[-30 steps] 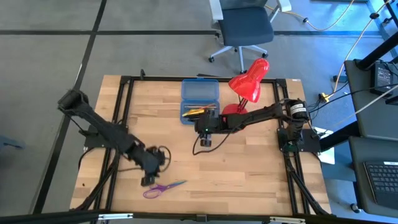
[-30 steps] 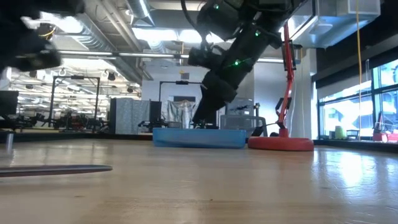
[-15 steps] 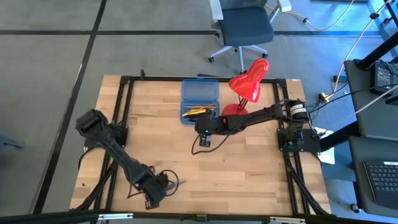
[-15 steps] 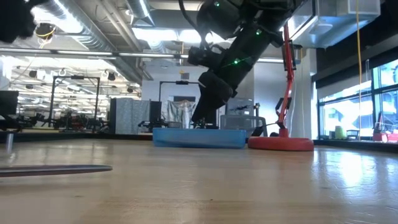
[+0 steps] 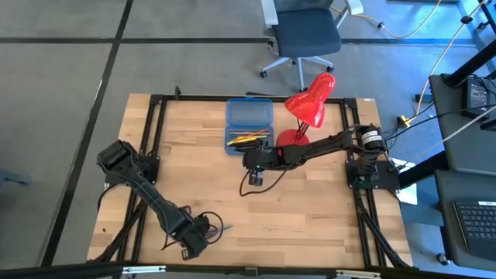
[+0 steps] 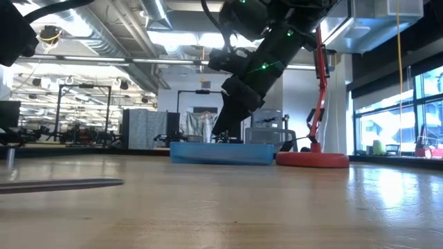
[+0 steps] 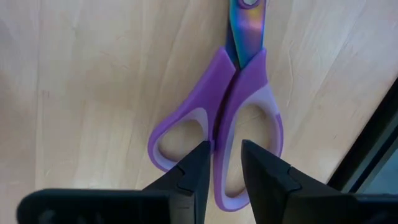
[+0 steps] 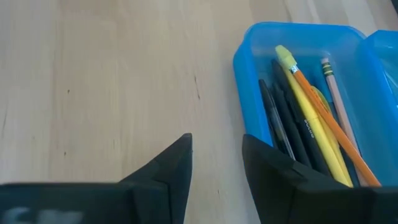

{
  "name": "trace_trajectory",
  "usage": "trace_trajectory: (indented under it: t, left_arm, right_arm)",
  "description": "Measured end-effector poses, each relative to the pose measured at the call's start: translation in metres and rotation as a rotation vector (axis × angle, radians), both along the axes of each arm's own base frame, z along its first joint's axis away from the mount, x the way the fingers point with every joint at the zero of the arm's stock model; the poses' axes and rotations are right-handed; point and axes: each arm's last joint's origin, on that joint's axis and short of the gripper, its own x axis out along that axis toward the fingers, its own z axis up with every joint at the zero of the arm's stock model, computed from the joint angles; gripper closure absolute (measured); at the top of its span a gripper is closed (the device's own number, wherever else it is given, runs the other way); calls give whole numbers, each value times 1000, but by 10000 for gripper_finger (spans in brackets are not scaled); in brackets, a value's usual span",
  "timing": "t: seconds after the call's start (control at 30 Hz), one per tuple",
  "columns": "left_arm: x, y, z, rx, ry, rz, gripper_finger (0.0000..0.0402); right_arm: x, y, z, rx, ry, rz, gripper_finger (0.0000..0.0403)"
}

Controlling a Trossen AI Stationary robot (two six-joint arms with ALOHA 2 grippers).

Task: Pick & place school supplies into a supply box
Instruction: Put the violet scissors into the blue supply box

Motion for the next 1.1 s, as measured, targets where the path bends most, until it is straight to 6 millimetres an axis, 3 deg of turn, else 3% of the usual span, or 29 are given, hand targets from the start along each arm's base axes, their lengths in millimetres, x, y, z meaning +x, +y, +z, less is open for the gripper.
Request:
trace_trajectory:
  t: [0.33,0.83,1.1]
  left_arm:
    - [0,3,8,-45,5,22,317]
    - [-2,12,28,-38,-57,5,279]
    - [-1,12,25,-19,-59,-22,229]
  right_arm:
    - [0,0,0,-7,5,8,258]
    - [0,0,0,-14,7,17,258]
    - [0,0,0,-14,7,17,258]
